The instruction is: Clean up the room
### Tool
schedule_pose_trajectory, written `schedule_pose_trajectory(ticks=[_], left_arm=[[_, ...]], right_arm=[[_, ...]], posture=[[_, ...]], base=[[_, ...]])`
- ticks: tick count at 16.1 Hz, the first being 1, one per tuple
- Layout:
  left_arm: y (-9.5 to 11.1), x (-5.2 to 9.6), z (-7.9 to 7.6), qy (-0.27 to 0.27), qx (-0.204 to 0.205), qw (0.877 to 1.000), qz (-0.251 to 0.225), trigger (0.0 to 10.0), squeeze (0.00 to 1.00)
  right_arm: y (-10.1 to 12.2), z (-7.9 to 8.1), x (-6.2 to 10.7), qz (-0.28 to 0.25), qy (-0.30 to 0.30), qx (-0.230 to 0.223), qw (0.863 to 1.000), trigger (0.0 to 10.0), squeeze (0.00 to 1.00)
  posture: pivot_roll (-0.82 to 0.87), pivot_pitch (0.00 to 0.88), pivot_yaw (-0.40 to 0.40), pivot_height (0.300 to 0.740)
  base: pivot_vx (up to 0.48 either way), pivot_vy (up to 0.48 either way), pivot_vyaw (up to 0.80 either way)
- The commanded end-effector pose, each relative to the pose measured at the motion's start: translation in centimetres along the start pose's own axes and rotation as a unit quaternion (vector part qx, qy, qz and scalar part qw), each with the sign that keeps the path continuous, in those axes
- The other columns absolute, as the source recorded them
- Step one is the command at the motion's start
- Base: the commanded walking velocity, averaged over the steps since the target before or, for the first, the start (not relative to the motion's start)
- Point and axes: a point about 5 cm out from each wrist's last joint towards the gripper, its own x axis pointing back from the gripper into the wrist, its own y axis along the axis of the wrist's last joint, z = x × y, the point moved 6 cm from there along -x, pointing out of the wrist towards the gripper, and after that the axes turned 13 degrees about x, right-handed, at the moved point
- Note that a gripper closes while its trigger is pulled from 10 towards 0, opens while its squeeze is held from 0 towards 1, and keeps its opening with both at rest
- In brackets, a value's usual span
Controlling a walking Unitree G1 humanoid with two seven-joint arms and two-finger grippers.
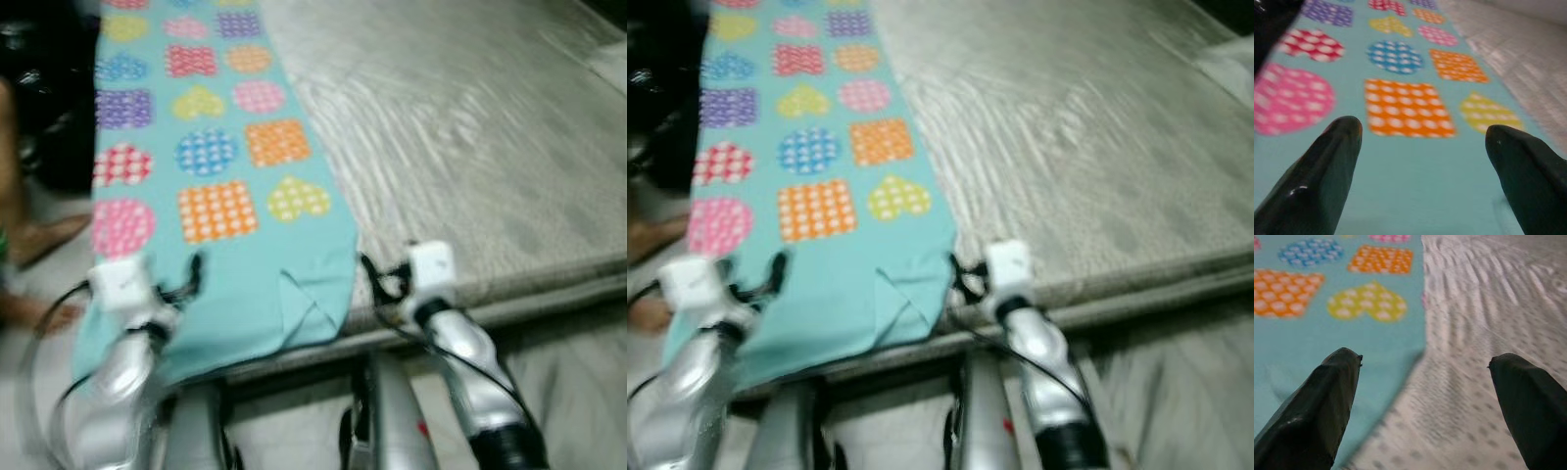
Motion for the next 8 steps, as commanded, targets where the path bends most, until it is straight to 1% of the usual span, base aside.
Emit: schedule_pose_trajectory(ticks=[1, 3, 6, 8], left_arm=[[-0.92, 0.76, 1.46, 0.026, -0.011, 0.999, 0.019, 10.0, 0.0], [-0.93, 0.76, 1.45, 0.026, -0.01, 0.999, 0.018, 10.0, 0.0], [-0.97, 0.75, 1.35, 0.024, -0.009, 0.999, 0.018, 10.0, 0.0], [-0.99, 0.76, 1.32, 0.025, -0.008, 0.999, 0.018, 10.0, 0.0]], right_arm=[[-0.13, -0.14, 0.25, 0.0, -0.005, -0.003, 1.0, 10.0, 0.0], [-0.15, -0.34, 0.32, -0.001, -0.006, 0.011, 1.0, 10.0, 0.0], [-0.06, -0.15, 0.3, -0.003, -0.002, 0.017, 1.0, 10.0, 0.0], [-0.25, 0.24, 0.27, 0.001, 0.006, 0.017, 1.0, 10.0, 0.0]], posture=[[-0.05, 0.207, -0.044, 0.556], [-0.05, 0.208, -0.044, 0.556], [-0.05, 0.206, -0.046, 0.556], [-0.05, 0.204, -0.047, 0.556]], base=[[0.0, 0.0, 0.0], [0.0, 0.0, 0.0], [0.0, 0.0, 0.8], [0.0, 0.0, 0.8]])
